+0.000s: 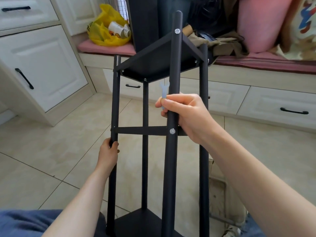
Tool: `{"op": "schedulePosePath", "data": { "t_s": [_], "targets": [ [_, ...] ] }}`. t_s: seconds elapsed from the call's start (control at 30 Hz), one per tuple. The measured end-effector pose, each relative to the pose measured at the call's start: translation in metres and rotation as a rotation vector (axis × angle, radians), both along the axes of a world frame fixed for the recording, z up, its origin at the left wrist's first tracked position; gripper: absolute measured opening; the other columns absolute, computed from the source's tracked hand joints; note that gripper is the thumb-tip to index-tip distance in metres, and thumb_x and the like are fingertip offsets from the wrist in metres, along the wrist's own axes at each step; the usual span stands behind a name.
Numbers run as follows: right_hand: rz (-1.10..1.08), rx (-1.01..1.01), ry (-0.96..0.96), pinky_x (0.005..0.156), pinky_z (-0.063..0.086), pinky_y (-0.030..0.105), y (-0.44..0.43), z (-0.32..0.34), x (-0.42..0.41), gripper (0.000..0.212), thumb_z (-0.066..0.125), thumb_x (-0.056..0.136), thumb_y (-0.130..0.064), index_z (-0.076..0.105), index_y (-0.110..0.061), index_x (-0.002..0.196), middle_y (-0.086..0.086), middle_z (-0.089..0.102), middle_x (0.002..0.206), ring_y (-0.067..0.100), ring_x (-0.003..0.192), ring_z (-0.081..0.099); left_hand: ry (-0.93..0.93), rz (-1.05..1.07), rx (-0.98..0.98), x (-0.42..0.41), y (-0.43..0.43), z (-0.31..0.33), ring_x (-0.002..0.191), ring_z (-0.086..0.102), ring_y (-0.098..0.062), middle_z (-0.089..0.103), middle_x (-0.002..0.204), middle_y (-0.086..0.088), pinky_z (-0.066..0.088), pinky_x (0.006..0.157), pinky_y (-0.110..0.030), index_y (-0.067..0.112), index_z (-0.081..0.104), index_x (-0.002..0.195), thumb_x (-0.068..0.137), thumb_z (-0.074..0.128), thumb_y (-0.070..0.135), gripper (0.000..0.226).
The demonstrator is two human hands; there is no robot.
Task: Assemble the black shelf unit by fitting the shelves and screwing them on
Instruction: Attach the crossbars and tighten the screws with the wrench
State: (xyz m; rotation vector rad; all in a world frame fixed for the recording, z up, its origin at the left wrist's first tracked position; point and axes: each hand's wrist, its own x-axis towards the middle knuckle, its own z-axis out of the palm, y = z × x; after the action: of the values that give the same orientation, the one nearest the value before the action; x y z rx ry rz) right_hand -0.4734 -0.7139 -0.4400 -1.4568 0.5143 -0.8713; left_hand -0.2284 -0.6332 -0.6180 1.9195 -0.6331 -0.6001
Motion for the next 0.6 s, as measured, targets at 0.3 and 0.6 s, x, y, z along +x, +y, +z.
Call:
{"op": "schedulePosePath", "data": {
  "t_s": [0.3,0.6],
  "targets": [
    [-0.031,-0.021,0.016,0.085,0.056,0.029,0.011,-0.008,0.006,0.023,0.064,0.094,-0.013,0.079,-0.020,0.078,-0.007,0.070,0.092,0.012,0.087,0.061,0.018,-0.094,0.021,-0.005,0.002,0.004,0.108,0.055,-0.021,0.054,0.140,-0.003,0.044,0.075,-0.021,0.016,0.043,0.151,0.104,0.042,0.006,0.048],
    [-0.037,-0.061,0.021,0.092,0.055,0.031,0.007,-0.014,0.012,0.023,0.063,0.095,-0.015,0.080,-0.023,0.081,-0.011,0.075,0.088,0.009,0.094,0.068,-0.078,-0.278,-0.380,-0.062,-0.004,0.111,0.107,0.065,0.002,0.072,0.112,0.009,0.046,0.082,-0.004,0.020,0.065,0.119,0.102,0.057,0.013,0.020]
  ]
}}
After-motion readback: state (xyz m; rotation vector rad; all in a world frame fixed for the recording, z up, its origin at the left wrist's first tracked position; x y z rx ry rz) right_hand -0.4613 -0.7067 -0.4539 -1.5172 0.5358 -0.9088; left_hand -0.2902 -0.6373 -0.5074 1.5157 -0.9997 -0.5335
